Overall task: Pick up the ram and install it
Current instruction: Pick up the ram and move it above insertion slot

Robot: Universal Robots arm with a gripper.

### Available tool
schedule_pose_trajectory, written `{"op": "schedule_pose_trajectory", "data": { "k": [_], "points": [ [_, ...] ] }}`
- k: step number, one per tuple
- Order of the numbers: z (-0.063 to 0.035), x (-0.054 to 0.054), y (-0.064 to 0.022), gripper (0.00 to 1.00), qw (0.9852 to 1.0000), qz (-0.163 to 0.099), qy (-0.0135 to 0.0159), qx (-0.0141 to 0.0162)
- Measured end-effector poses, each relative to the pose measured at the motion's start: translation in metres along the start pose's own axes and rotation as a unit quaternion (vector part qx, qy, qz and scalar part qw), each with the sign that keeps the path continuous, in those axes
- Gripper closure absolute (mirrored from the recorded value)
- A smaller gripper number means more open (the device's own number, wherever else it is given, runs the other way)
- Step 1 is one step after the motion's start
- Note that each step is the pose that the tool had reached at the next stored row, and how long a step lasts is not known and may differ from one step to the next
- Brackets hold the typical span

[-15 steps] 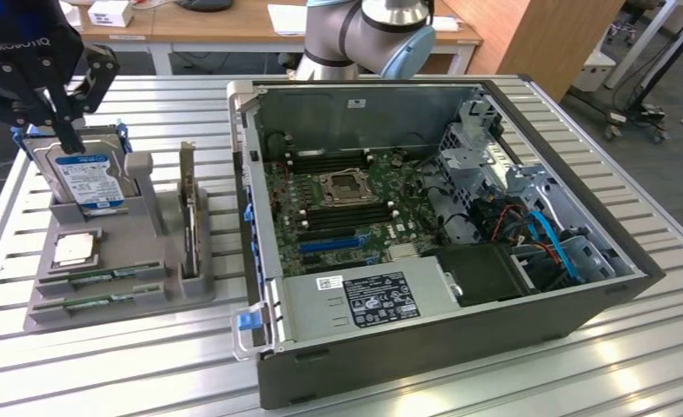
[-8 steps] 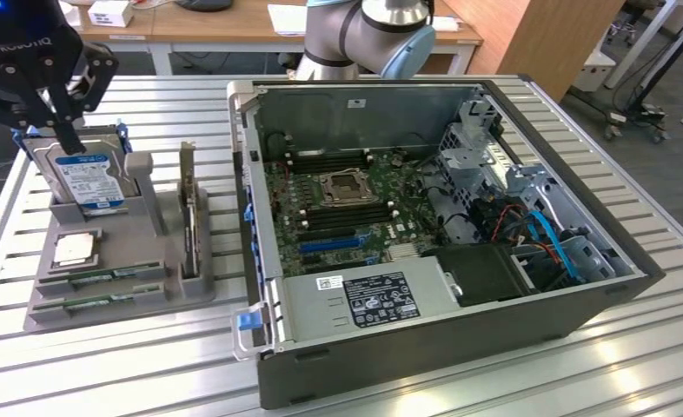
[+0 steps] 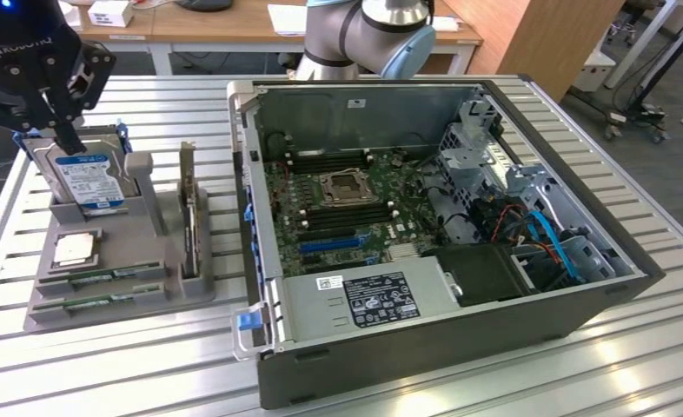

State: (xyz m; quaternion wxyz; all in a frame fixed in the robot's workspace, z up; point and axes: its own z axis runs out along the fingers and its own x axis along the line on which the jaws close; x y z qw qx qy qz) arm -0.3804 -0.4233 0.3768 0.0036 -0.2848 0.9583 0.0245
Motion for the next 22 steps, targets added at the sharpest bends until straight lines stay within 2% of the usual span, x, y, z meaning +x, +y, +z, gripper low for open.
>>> {"op": "schedule_pose_trajectory", "data": {
  "k": [5,11,22],
  "points": [
    [0.0003,0.0,0.0,0.9,0.999,-0.045,0.002,-0.0009],
    [0.0006,0.0,0.0,0.9,0.9954,-0.096,0.0043,-0.0019],
    [0.0007,0.0,0.0,0.9,0.9897,-0.143,0.0082,-0.0006]
  ]
}}
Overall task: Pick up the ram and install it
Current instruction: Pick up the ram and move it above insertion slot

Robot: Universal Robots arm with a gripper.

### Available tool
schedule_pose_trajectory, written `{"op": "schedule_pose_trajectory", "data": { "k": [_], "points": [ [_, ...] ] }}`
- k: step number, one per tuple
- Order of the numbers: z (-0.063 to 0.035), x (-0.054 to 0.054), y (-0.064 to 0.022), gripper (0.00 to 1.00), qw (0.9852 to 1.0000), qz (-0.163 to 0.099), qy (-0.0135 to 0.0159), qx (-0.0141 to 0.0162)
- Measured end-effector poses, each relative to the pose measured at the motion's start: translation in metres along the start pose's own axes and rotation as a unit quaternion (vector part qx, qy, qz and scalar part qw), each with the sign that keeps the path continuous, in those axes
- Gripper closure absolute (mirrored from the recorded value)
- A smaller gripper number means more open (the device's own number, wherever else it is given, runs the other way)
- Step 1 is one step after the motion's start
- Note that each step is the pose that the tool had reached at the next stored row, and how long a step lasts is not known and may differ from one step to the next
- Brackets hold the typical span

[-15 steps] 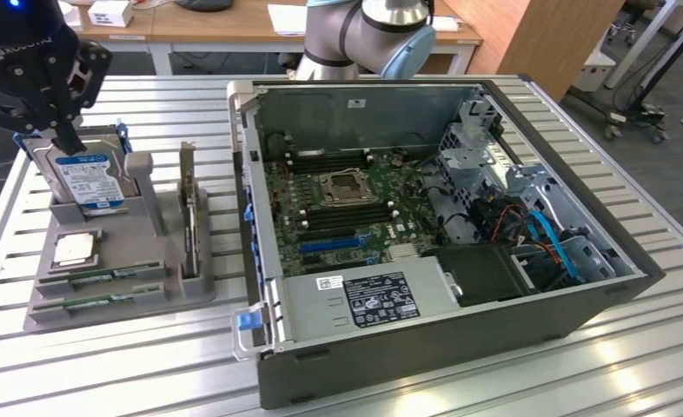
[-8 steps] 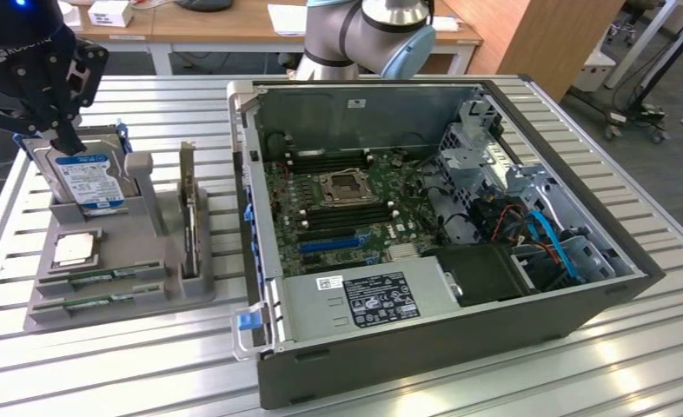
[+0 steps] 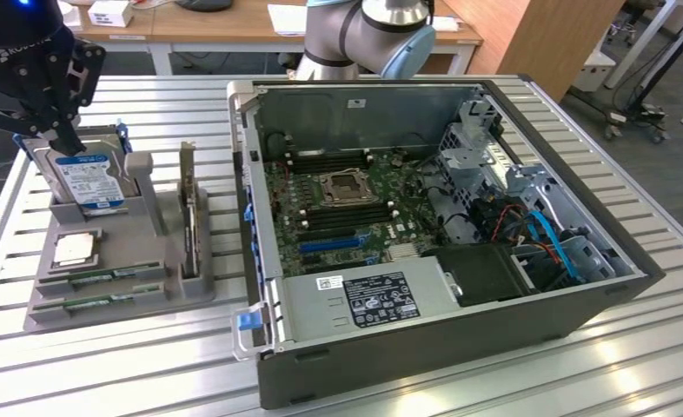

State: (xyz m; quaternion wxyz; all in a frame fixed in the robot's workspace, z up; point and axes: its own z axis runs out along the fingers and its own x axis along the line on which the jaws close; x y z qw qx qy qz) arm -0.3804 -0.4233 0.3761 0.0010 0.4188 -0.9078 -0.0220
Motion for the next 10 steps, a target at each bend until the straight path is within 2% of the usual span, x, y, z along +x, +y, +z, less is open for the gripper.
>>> {"op": "schedule_pose_trajectory", "data": {
  "k": [5,10],
  "points": [
    [0.0,0.0,0.0,0.9,0.9993,-0.038,0.0026,0.0003],
    [0.0003,0.0,0.0,0.9,0.9968,-0.079,0.0052,0.0003]
  ]
}}
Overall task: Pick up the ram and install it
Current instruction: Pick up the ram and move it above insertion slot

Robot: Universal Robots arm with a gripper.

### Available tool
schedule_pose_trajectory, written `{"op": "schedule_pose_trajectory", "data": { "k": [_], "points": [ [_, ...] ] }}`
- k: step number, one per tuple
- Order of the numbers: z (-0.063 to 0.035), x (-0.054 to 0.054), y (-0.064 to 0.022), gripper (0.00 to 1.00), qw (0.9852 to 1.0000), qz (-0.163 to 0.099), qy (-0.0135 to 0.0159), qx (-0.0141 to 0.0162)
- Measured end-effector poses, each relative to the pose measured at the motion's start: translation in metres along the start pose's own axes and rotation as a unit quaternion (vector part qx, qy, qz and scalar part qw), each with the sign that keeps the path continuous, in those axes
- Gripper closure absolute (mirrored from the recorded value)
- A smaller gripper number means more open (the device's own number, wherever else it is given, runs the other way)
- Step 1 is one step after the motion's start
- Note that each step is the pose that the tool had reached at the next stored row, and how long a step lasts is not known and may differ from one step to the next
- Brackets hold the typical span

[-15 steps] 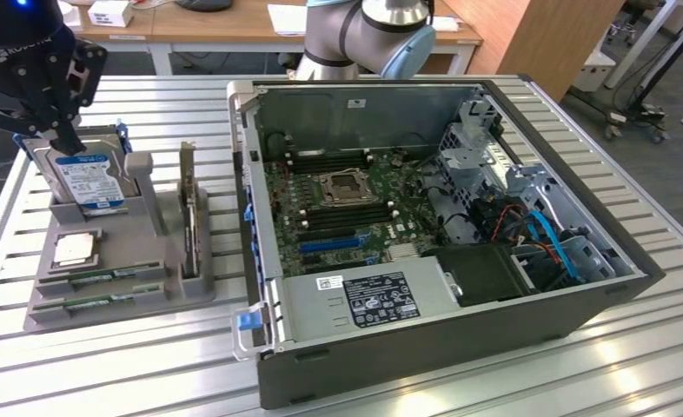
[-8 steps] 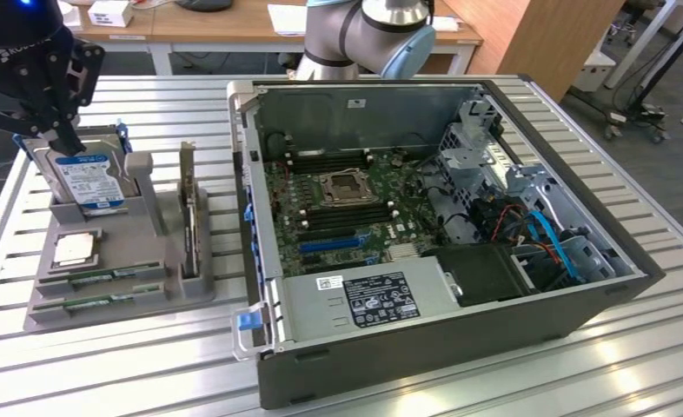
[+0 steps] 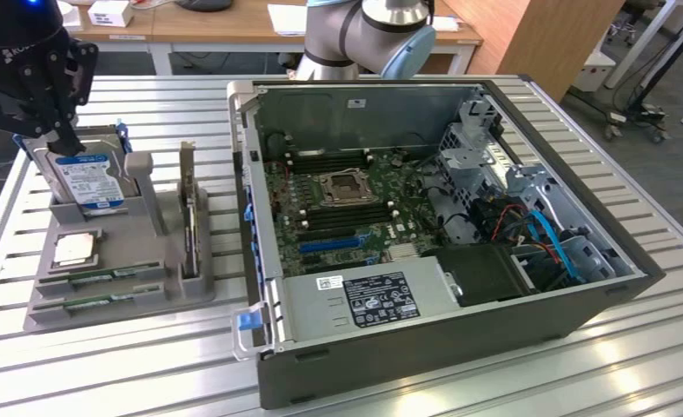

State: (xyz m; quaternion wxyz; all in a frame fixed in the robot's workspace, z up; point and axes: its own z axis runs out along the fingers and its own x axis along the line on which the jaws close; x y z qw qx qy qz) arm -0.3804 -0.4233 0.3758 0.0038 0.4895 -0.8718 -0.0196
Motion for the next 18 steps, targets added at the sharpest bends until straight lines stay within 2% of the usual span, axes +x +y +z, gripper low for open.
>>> {"op": "schedule_pose_trajectory", "data": {
  "k": [10,18],
  "points": [
    [0.0004,0.0,0.0,0.9,0.9991,-0.042,0.0021,-0.0011],
    [0.0007,0.0,-0.0001,0.9,0.996,-0.089,0.0042,-0.0022]
  ]
}}
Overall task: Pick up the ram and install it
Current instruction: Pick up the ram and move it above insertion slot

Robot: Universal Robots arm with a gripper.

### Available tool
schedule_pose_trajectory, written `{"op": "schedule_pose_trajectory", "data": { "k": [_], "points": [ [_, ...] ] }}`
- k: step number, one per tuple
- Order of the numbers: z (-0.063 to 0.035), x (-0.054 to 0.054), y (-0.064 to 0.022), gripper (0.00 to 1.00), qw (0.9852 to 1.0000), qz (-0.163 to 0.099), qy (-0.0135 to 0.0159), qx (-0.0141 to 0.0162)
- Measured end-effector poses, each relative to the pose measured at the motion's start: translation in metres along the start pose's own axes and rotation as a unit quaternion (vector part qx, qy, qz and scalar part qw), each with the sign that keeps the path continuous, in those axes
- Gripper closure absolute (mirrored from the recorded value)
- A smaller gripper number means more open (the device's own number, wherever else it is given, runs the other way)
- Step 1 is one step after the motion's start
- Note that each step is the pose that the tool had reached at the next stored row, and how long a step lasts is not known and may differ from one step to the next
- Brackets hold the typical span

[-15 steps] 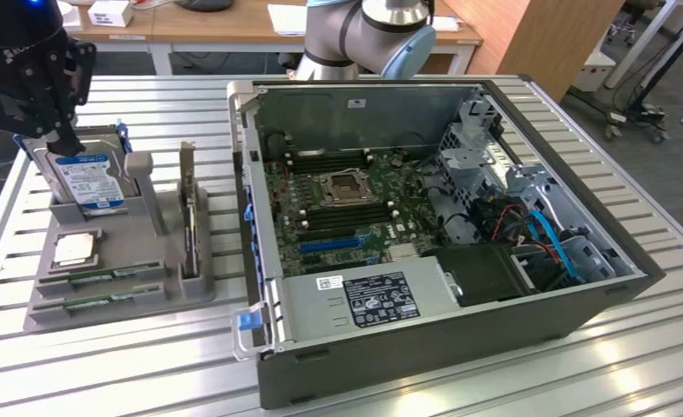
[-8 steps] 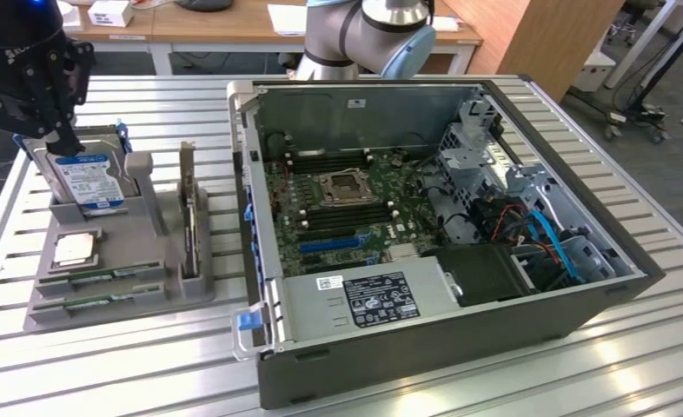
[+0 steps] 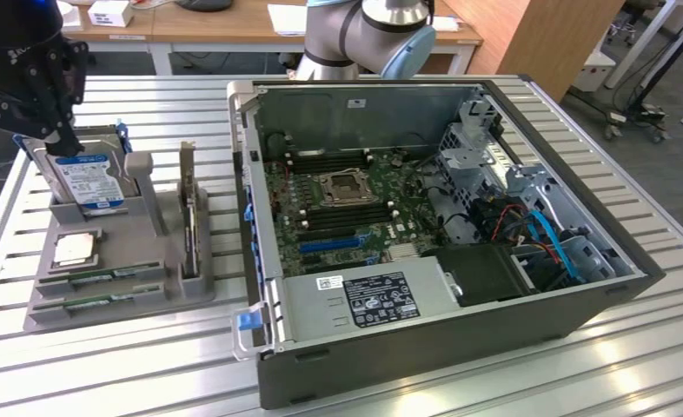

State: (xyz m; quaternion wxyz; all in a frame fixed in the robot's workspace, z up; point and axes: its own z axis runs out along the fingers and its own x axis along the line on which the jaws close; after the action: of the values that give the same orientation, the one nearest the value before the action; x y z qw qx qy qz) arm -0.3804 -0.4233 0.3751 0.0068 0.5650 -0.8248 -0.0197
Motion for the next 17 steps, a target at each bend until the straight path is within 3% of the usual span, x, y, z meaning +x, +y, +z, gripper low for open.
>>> {"op": "schedule_pose_trajectory", "data": {
  "k": [9,17],
  "points": [
    [0.0005,0.0,0.0,0.9,0.9989,-0.047,0.0019,-0.0007],
    [0.0008,0.0,0.0,0.9,0.9954,-0.096,0.004,-0.0012]
  ]
}}
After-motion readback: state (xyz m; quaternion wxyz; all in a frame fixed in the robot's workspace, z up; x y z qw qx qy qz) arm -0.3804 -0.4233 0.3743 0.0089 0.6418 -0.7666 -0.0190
